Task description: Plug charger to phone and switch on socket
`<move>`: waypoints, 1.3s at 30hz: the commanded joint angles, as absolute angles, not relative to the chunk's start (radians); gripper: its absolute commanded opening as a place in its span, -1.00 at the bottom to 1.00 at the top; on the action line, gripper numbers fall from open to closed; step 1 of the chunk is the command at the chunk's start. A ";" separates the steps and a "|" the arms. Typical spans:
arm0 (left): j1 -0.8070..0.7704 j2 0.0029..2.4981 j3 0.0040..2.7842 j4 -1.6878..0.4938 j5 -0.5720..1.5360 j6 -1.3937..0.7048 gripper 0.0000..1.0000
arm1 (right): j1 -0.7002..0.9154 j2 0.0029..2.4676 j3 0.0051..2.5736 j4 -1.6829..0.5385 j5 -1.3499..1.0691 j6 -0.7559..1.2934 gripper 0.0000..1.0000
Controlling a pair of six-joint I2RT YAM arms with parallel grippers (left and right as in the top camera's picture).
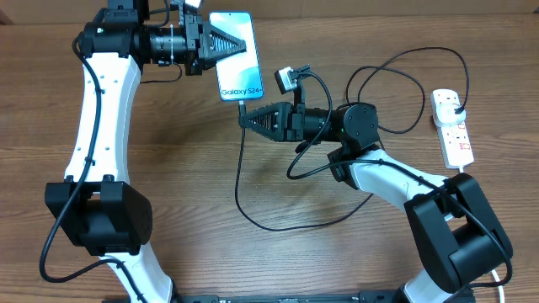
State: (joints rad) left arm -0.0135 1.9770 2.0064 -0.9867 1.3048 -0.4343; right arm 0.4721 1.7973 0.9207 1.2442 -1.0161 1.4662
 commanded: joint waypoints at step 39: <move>-0.007 1.958 2.024 -0.982 1.330 -0.403 -0.92 | 0.449 1.795 0.951 1.245 -0.963 1.490 -0.92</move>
